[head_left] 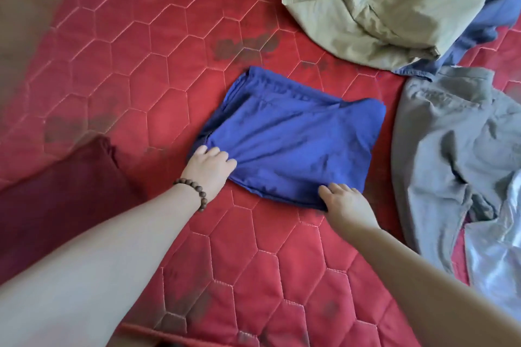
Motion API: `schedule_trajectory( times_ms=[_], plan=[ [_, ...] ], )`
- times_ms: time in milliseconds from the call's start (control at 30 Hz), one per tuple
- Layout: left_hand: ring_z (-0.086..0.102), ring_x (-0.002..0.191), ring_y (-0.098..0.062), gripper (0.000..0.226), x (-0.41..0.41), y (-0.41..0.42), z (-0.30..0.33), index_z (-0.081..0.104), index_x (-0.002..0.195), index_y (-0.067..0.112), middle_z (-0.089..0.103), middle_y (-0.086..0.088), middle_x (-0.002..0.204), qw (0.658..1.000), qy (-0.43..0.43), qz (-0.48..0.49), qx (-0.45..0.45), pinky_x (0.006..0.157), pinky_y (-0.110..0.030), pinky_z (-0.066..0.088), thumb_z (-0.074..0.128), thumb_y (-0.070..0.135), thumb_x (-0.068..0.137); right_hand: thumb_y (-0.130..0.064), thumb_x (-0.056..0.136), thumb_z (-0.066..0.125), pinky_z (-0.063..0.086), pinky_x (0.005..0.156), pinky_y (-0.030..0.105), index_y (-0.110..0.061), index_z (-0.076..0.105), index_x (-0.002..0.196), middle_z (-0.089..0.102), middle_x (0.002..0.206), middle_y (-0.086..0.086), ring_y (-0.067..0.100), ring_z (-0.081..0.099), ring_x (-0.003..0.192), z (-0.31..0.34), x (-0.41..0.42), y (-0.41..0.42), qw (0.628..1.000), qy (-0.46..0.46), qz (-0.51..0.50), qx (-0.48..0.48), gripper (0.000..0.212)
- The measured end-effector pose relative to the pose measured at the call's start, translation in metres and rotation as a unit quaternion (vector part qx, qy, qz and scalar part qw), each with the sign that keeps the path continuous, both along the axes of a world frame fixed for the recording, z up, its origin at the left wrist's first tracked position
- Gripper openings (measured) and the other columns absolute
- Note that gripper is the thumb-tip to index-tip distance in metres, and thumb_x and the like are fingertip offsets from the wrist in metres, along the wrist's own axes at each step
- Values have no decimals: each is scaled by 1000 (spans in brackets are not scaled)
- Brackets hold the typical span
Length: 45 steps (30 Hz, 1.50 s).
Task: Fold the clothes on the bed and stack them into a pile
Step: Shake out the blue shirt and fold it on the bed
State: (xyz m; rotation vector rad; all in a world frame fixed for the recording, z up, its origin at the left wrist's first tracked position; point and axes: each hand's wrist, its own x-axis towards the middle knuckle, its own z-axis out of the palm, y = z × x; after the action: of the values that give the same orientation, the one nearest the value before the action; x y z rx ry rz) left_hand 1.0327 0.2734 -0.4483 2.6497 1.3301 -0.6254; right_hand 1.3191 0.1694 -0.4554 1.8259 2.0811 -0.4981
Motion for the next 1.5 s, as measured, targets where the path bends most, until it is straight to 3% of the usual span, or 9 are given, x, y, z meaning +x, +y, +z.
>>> schedule_trajectory(
  times_ms=[133,200,367,600,767,933,1100,1267,1500],
  plan=[
    [56,106,-32,31,-27,-31,-3,66,98,6,63,-11,95,996,-67,48,45,106,-43,30,36,2,90,-11,87,48,40,81,35,-16,50,107,55,104,3,26,54,104,-3,-48,-49,997,35,-18,-66,21],
    [43,131,-29,35,-33,-44,-3,64,114,6,61,-14,119,994,-55,91,26,116,-45,17,35,5,95,-6,87,46,40,81,35,-13,51,110,54,107,6,27,52,106,0,-76,-70,990,81,-46,-103,24],
    [8,149,-31,66,-37,-81,0,19,154,19,10,-16,161,968,-52,246,-20,119,-46,13,43,11,92,-20,91,59,45,94,35,-11,56,129,60,119,7,24,58,109,11,-119,-97,928,293,-66,-219,39],
    [42,110,-29,68,-11,-97,-5,38,147,24,46,-17,116,814,-341,469,-22,100,-31,35,68,21,86,-24,86,69,37,106,42,-18,50,140,41,140,14,35,42,124,15,-51,-12,949,243,-180,95,58],
    [34,89,-3,63,0,-62,-19,50,140,21,43,-11,108,703,-448,552,10,86,-2,24,67,0,82,-42,86,68,41,100,45,-50,19,148,35,137,7,32,41,117,0,-8,53,966,141,-216,21,80],
    [43,91,-15,62,1,-38,-29,53,138,21,39,-7,106,763,-404,504,11,85,-8,27,60,-8,84,-19,91,64,44,79,31,-45,22,149,62,104,12,30,59,90,-7,-16,54,949,210,-233,-47,76],
    [47,99,-20,57,16,-4,-27,56,135,14,38,-6,111,815,-405,414,-15,90,-10,28,59,-10,84,-18,91,64,43,89,37,-34,23,152,59,123,15,36,57,110,-8,-19,9,920,221,-322,-20,74],
    [39,133,-42,45,37,9,-20,63,126,6,38,-26,145,870,-361,309,130,109,-47,34,64,9,80,-21,90,64,30,109,48,-9,33,149,39,141,23,40,35,130,1,-21,15,948,111,-255,154,67],
    [-2,150,-25,57,55,31,-50,12,154,5,0,-11,163,958,-224,177,30,122,-38,2,31,23,103,3,95,36,0,122,39,-1,23,150,19,159,14,27,9,149,-26,-109,99,968,183,-50,161,58]
  ],
)
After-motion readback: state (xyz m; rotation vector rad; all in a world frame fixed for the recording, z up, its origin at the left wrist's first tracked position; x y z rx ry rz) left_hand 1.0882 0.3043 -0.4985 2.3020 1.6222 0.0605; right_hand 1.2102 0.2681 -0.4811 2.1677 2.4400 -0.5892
